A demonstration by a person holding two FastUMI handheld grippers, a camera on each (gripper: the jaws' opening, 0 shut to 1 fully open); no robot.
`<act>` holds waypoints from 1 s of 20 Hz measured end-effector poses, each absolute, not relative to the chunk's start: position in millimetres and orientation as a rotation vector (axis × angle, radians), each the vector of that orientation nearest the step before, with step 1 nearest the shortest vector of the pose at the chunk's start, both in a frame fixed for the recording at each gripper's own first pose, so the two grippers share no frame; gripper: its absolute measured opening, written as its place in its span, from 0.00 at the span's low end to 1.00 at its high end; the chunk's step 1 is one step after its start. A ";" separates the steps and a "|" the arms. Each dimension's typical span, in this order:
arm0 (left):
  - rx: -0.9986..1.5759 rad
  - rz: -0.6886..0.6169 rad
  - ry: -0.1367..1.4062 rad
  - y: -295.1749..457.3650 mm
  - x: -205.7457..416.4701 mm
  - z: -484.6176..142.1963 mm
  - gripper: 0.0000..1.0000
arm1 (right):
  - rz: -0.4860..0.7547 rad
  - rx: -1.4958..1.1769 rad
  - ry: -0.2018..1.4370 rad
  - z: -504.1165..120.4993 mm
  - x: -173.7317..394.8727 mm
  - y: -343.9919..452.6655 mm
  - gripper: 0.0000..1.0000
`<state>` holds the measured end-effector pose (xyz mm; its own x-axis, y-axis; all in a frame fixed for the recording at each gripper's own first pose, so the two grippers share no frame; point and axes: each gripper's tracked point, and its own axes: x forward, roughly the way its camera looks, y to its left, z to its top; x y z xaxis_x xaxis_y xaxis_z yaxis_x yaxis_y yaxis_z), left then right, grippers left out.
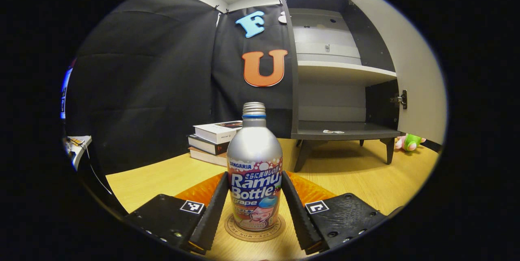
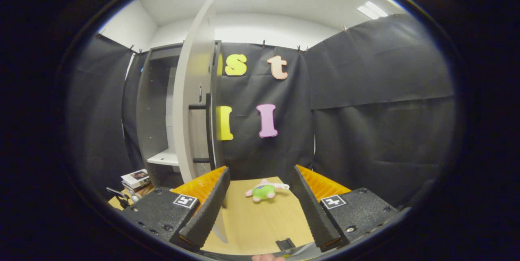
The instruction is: Open the cabinet door with the right hand, grasp the bottle in the cabinet with the left hand and place it on the coaster, then close the cabinet door with the right hand.
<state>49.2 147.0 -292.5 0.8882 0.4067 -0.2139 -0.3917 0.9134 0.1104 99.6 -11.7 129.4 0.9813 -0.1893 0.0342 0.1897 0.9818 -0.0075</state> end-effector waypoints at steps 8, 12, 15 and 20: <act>0.083 0.413 0.195 140.7 42.7 -294.8 0.77 | -0.147 -0.029 -0.054 139.1 106.6 8.8 0.96; 0.061 0.395 0.221 139.5 41.6 -299.7 0.78 | -0.147 -0.016 -0.052 138.1 107.9 4.0 0.96; 0.055 0.403 0.227 140.7 43.5 -301.0 0.81 | -0.152 -0.021 -0.055 138.1 109.8 0.9 0.96; 0.045 0.421 0.226 144.5 37.7 -290.2 0.99 | -0.141 -0.015 -0.062 136.1 111.8 0.5 0.96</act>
